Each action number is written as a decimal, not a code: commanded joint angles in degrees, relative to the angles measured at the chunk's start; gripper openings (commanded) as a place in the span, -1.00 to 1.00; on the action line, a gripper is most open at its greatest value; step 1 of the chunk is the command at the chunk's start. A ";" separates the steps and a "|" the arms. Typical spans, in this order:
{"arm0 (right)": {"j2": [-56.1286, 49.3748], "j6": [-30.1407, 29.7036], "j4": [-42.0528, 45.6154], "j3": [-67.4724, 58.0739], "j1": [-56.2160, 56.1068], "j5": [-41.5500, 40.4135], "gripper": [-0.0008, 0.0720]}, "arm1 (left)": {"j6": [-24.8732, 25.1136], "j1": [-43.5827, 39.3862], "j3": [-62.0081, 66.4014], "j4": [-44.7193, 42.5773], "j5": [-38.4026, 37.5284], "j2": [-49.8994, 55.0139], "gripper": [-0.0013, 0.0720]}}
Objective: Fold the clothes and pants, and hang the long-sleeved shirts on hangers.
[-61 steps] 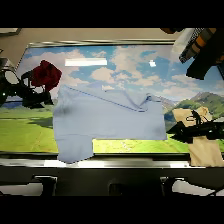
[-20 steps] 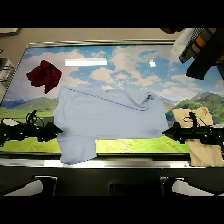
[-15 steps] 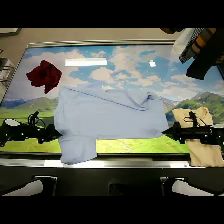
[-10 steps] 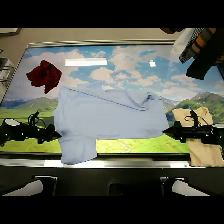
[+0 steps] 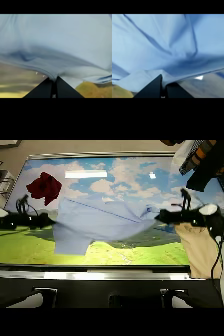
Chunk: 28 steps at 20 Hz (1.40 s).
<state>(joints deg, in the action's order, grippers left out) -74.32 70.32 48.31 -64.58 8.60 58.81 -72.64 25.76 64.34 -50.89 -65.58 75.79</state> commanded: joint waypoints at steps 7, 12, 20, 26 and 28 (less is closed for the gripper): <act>7.28 18.93 19.63 -50.90 -7.48 3.65 -0.88 | -19.56 -3.58 47.54 -17.86 0.46 -10.03 -0.93; 21.99 18.84 20.04 -52.30 -7.48 7.19 -0.88 | -28.35 -3.58 49.48 -30.47 -1.75 -24.15 -0.93; 23.76 25.03 22.45 -51.95 -7.32 11.04 -0.88 | -28.20 -3.65 47.58 -34.64 -5.55 -28.28 -0.93; 3.56 24.59 22.71 -51.45 -7.34 26.77 -0.88 | -15.58 -6.88 29.35 -24.96 -3.58 -16.00 -0.92; -5.97 22.88 22.91 -51.39 -7.39 29.83 -0.88 | -14.38 -9.44 23.69 -24.92 1.46 -9.94 -0.92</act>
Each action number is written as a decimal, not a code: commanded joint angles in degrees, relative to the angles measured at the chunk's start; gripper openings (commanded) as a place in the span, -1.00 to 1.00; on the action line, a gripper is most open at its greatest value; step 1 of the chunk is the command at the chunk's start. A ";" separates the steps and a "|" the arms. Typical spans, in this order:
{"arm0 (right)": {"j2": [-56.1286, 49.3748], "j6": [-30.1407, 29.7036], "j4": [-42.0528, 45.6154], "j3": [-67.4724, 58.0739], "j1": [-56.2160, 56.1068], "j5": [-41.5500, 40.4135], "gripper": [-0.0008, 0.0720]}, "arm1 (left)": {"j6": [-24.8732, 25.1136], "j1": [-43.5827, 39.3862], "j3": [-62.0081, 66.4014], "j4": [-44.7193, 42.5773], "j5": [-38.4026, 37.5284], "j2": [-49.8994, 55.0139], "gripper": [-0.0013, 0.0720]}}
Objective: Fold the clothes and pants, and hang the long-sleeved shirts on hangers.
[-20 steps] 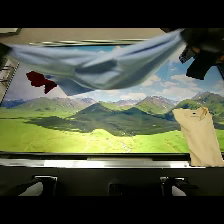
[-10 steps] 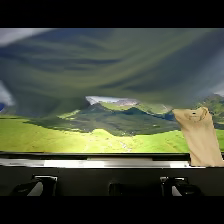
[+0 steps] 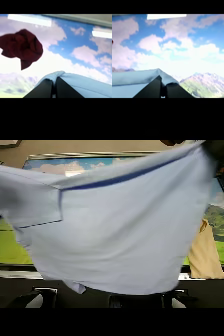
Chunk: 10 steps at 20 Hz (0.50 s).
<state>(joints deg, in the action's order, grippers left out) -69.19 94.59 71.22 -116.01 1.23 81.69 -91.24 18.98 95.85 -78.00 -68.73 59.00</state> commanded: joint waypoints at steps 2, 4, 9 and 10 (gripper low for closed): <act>-20.17 -2.03 1.46 0.96 -0.02 3.76 -0.88 | 5.44 -5.79 -11.56 2.16 11.98 14.29 -0.92; -28.41 -1.40 4.13 1.03 0.00 -1.51 -0.88 | 5.35 -8.20 -11.82 2.19 18.71 22.10 -0.92; -41.16 2.08 5.11 1.03 0.00 -12.15 -0.88 | 5.38 -11.54 -11.82 2.16 39.08 35.21 -0.92; -42.23 2.89 5.25 1.03 0.00 -12.68 -0.88 | 5.38 -11.56 -11.80 2.16 40.57 36.61 -0.92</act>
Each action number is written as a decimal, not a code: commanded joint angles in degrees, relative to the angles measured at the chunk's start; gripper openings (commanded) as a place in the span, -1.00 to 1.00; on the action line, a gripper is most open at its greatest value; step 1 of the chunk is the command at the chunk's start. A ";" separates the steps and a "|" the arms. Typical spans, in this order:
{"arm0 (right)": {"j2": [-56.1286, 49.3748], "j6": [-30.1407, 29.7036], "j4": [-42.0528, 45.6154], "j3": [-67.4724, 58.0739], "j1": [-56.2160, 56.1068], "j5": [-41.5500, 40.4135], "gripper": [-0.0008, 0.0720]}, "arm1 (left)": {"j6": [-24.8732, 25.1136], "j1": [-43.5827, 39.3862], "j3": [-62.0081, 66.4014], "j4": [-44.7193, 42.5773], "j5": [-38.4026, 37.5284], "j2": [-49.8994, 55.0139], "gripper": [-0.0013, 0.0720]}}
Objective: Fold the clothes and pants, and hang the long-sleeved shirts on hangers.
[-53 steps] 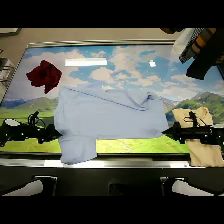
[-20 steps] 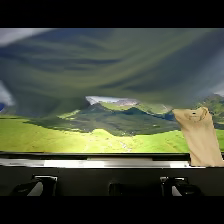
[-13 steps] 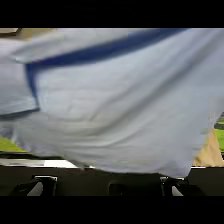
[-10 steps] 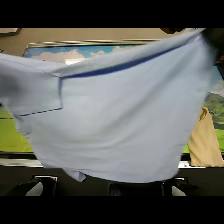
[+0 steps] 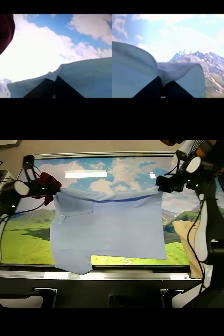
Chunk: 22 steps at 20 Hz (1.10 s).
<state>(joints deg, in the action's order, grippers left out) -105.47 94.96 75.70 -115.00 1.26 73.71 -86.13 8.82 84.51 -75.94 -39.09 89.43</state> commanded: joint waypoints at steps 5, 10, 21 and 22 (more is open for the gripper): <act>-5.57 6.51 6.08 0.02 -0.02 1.38 -0.88 | 0.26 1.55 -0.37 -0.11 3.19 6.73 -0.92; -5.07 6.34 10.62 0.02 -0.02 17.29 -0.88 | 0.83 6.84 1.29 -0.09 -17.29 6.34 -0.92; -5.55 5.57 10.45 6.36 -0.04 23.47 -0.88 | 7.72 6.60 -0.39 -0.09 -31.23 9.57 -0.92; -5.55 5.60 10.23 7.13 -0.04 23.43 -0.88 | 7.72 6.43 -0.50 -0.09 -32.06 9.86 -0.92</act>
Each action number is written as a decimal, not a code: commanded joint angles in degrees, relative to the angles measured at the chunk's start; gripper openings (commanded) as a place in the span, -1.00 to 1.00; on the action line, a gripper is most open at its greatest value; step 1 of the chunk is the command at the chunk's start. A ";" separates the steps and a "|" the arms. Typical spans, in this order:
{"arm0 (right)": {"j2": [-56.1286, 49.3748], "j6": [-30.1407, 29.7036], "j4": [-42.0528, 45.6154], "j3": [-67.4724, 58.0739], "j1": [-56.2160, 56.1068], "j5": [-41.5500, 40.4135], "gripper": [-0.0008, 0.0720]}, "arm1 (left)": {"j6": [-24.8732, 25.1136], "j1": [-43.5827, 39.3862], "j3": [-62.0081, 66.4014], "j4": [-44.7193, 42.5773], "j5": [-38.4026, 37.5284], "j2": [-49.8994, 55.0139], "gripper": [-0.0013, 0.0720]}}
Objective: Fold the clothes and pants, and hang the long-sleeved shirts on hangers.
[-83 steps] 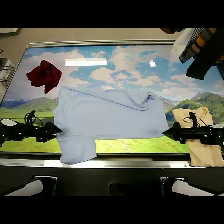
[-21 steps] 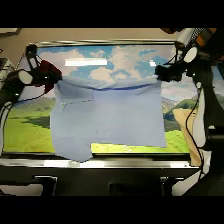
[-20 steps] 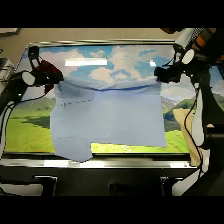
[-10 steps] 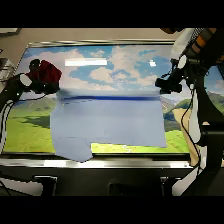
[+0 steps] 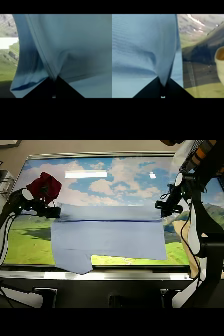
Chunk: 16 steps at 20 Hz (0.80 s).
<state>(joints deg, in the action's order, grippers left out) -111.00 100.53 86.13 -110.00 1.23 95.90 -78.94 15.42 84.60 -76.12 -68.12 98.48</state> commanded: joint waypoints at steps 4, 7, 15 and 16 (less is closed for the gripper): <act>-0.02 0.07 -1.03 5.40 -0.02 1.20 -0.88 | 0.52 -0.44 -0.63 0.07 -5.90 2.21 -0.92; -0.09 0.52 -0.92 5.86 -0.02 0.90 -0.83 | 0.22 -0.50 -0.61 0.11 -6.03 2.38 -0.90; 6.88 -5.62 5.73 5.86 1.40 0.42 0.07 | -5.51 7.26 -1.25 5.29 -12.35 -4.04 0.90; 8.94 -6.38 4.74 5.95 3.32 -0.39 0.07 | -4.79 9.62 -3.32 6.97 -11.76 -6.95 0.90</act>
<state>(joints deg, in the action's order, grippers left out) -106.17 96.97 89.36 -104.16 2.31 97.06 -83.18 20.56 83.40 -73.25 -78.50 96.07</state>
